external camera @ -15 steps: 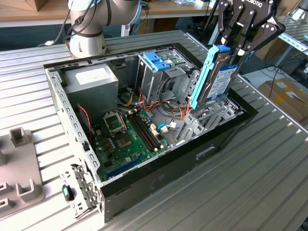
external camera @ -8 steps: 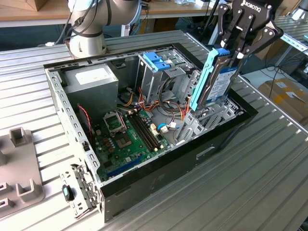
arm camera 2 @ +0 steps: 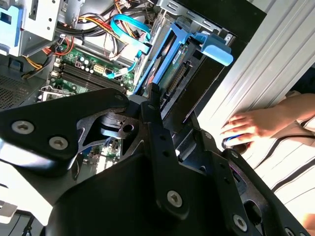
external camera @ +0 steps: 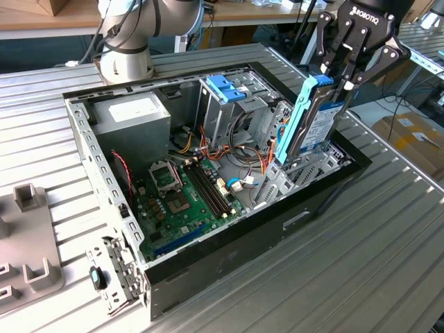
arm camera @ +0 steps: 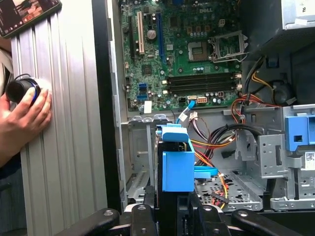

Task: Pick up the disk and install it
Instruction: 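Pick up the disk, then insert the disk into the insertion slot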

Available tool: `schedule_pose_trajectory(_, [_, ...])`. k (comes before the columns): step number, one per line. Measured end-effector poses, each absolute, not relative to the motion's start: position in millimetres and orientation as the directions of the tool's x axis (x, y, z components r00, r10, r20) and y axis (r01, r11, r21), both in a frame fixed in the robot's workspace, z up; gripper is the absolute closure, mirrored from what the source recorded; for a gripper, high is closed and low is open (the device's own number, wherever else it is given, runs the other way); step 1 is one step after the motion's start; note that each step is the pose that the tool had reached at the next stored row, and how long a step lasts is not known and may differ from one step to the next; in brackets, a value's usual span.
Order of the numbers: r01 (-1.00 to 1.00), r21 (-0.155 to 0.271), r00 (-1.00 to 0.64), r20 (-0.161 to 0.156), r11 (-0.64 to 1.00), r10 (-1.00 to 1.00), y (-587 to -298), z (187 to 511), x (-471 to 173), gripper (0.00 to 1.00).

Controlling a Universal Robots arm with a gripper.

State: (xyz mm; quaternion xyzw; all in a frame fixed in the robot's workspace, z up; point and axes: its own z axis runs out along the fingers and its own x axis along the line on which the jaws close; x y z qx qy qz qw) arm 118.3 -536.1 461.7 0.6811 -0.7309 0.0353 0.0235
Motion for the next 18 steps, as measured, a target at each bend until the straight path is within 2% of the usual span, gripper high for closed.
schedule_pose_trajectory(18, [-0.997, -0.02, -0.07, 0.083, 0.069, -0.994, -539.2, 458.2, 118.3, 0.65])
